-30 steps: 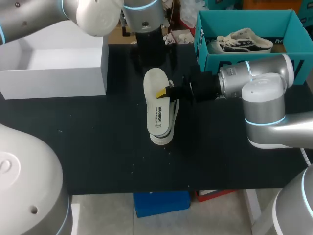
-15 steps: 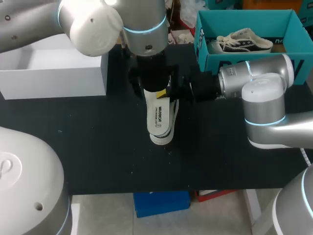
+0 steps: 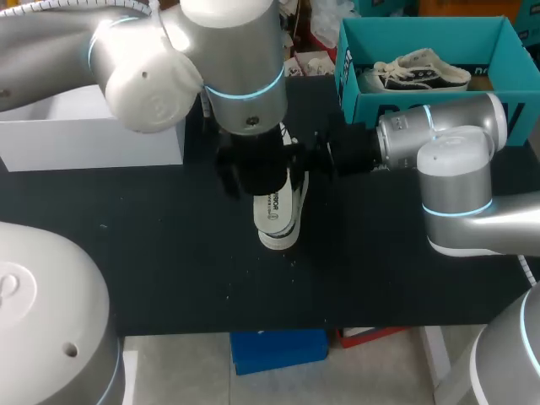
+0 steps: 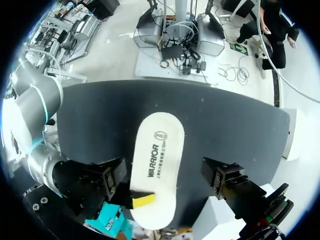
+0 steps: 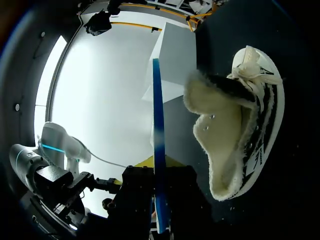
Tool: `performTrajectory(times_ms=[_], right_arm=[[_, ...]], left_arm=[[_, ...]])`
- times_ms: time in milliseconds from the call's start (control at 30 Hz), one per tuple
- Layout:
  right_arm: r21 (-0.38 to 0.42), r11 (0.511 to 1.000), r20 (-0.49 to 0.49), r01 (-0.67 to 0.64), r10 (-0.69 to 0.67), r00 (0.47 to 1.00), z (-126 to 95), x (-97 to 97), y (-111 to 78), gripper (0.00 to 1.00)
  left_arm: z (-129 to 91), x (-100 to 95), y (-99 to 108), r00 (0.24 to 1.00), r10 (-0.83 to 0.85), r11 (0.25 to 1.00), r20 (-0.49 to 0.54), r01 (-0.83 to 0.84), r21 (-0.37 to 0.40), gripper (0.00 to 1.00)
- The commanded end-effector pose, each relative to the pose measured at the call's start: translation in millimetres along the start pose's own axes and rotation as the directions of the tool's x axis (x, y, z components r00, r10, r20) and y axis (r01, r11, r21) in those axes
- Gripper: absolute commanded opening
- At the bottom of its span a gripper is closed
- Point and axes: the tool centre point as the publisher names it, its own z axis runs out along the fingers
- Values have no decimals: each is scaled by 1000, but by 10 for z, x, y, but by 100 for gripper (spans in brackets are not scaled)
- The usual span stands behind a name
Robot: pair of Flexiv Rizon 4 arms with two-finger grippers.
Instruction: Take the shoe out of the shoebox, open the shoe tongue, remove and reinsert the insole, then place the shoe into the shoebox
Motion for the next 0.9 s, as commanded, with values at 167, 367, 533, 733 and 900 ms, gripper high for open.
performTrajectory(times_ms=[167,367,533,733,900], right_arm=[[-3,1000,0,0,0,1000,8,-2,-5,0],[-3,1000,0,0,0,1000,8,-2,-5,0],[-3,1000,0,0,0,1000,8,-2,-5,0],[-3,1000,0,0,0,1000,8,-2,-5,0],[-3,1000,0,0,0,1000,8,-2,-5,0]], left_arm=[[-42,152,-48,953,79,994,292,-99,52,100],[-78,201,-38,872,124,981,473,-179,73,100],[-86,258,-16,811,129,972,570,-218,89,100],[-93,270,-18,823,166,970,543,-236,61,100],[-93,270,-18,823,166,970,543,-236,61,100]])
